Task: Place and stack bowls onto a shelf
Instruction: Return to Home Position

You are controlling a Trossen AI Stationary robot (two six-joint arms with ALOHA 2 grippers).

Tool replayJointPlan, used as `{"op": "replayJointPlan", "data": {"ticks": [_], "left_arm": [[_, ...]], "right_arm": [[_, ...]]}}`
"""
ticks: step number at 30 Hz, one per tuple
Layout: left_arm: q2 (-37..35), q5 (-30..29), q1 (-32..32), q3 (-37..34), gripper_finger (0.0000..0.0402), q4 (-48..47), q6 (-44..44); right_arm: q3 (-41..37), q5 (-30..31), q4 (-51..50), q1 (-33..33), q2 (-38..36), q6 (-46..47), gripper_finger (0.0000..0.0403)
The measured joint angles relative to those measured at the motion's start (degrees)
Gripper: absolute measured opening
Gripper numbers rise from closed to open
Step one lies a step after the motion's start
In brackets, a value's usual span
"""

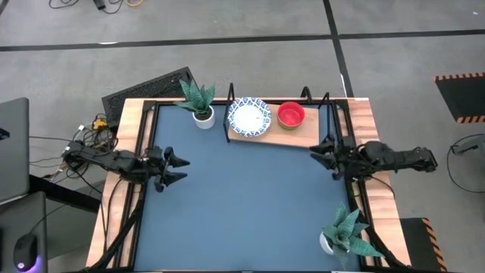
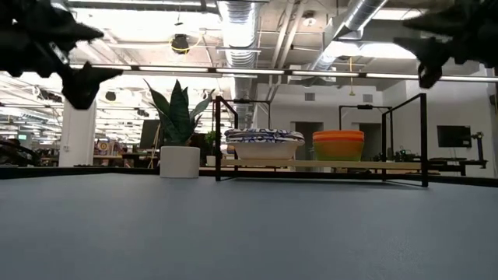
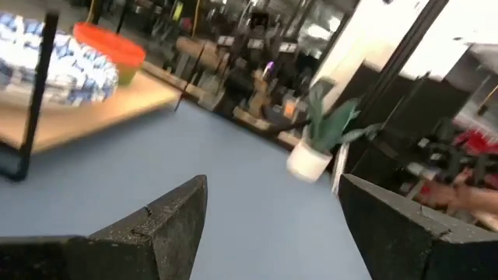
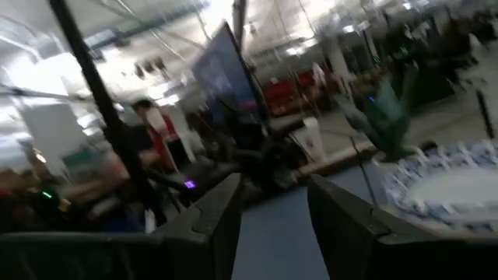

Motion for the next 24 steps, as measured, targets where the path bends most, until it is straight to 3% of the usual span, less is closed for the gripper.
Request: {"op": "replayJointPlan", "data": {"ticks": [4,9,12,19,24], "left_arm": [[-0.20,-0.08,0.06,0.00,0.0274,-0.75,5.55],[0.01,-1.67,0.24,-0.02,0.0274,-0.77,9.07],[0.02,-0.81,0.24,-0.04,0.0274,-0.76,9.61],[-0.04,1.15,-0.04,-0.07,0.0274,-0.98,9.94],[-0.04,12.37,-0.04,-0.07,0.0274,-2.90,7.78]], "right_arm": [[0.10,1.11,-10.57,-0.06,0.03,-0.31,0.0173],[0.17,8.57,-22.26,-0.09,0.07,2.78,0.0173],[0.47,11.53,-23.99,-0.16,0.24,3.80,0.0173],[0.47,11.24,-24.16,-0.13,0.40,2.03,0.0173],[0.47,10.56,-24.33,0.09,0.38,-0.33,0.0173]]}}
